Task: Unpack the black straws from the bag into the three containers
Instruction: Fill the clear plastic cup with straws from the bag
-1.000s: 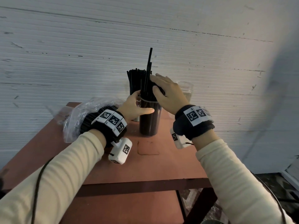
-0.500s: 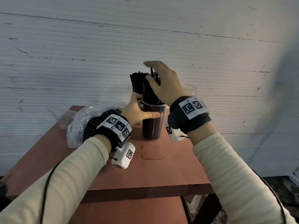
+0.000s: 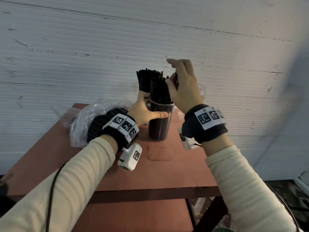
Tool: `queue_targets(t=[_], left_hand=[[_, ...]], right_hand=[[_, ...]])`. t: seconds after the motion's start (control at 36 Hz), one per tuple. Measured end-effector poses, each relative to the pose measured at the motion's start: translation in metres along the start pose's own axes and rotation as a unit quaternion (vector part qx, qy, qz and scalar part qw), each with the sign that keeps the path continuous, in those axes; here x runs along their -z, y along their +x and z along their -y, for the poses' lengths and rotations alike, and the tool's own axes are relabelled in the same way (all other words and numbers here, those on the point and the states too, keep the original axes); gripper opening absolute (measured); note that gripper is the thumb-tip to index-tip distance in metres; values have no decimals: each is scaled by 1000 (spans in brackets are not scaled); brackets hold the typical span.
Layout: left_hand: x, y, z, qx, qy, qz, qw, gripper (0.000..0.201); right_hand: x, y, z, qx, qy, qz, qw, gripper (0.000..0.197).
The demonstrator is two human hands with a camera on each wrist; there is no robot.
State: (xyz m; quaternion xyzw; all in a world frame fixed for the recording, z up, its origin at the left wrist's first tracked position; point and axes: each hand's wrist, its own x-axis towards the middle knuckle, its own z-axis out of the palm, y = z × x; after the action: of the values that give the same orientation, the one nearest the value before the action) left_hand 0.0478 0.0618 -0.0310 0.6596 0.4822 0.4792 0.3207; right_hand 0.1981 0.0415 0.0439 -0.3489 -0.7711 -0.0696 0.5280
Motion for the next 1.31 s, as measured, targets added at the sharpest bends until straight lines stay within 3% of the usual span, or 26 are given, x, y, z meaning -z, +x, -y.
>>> queue_targets(t=[0.17, 0.25, 0.42, 0.47, 0.58, 0.64, 0.81, 0.97, 1.03, 1.17, 1.31], left_hand=[[-1, 1, 0, 3, 3, 2, 1000, 83], [-1, 1, 0, 0, 1, 1, 1000, 83], [-1, 2, 1, 3, 1, 4, 1000, 84], [-1, 2, 1, 2, 2, 3, 1000, 84], [0, 1, -1, 0, 2, 2, 1000, 82], [0, 0, -1, 0, 3, 2, 1000, 81], [1, 1, 1, -1, -1, 2, 1000, 81], [0, 2, 1, -2, 0, 1, 1000, 82], [0, 1, 1, -3, -1, 1, 1000, 82], [0, 2, 3, 1, -6, 0, 1000, 84], [0, 1, 1, 0, 8, -1, 1000, 83]], right_hand=[[10, 6, 3, -4, -2, -8, 1000, 35], [14, 2, 1, 0, -22, 16, 1000, 42], [16, 2, 1, -33, 43, -2, 999, 37], [14, 5, 1, -35, 48, -6, 998, 30], [4, 0, -4, 14, -48, 44, 998, 8], [0, -5, -5, 13, -60, 51, 997, 11], [-1, -7, 2, -9, -59, 26, 998, 48], [-6, -5, 1, -9, -90, 181, 979, 49], [-7, -8, -1, -6, -107, 179, 978, 51], [-3, -5, 3, 5, -28, 128, 991, 72], [-5, 4, 6, 62, -36, 116, 991, 60]])
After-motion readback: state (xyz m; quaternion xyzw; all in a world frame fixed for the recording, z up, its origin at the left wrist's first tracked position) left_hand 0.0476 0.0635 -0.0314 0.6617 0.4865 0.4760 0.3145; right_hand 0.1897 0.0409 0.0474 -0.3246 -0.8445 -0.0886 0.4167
